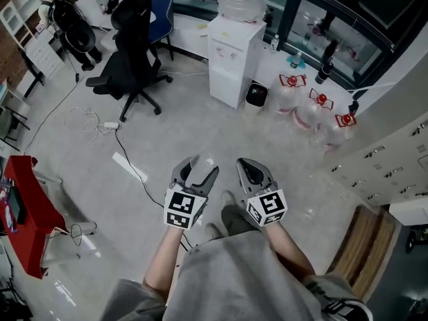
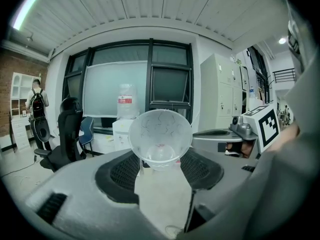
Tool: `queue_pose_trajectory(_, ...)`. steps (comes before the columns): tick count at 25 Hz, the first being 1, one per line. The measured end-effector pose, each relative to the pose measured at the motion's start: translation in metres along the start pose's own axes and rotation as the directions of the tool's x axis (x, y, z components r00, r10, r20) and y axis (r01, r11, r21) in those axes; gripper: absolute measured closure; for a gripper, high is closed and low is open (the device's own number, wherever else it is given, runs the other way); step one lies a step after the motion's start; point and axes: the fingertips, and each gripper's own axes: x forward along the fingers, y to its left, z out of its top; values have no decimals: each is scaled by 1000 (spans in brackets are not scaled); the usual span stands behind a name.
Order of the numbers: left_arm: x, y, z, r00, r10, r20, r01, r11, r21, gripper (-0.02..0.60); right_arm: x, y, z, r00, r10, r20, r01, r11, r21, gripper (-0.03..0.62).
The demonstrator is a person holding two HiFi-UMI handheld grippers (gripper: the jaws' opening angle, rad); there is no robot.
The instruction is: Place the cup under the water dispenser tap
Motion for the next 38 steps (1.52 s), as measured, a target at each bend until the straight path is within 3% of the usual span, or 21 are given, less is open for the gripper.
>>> queue_pose_trajectory(17,143,17,41,998,-4,-70,6,1000,29,325,67,-132,2,1000,24,1,-24,997,78,583)
queue_pose_trajectory(29,171,48,40,992,69,-109,-66,997,27,325,101,-156,-8,997,70,-15,-67,990,125,583)
queue_pose_trajectory(38,207,87,39,991,31,-128,-28,999,27,325,144,-176,-16,999,38,-34,-32,989,141,583)
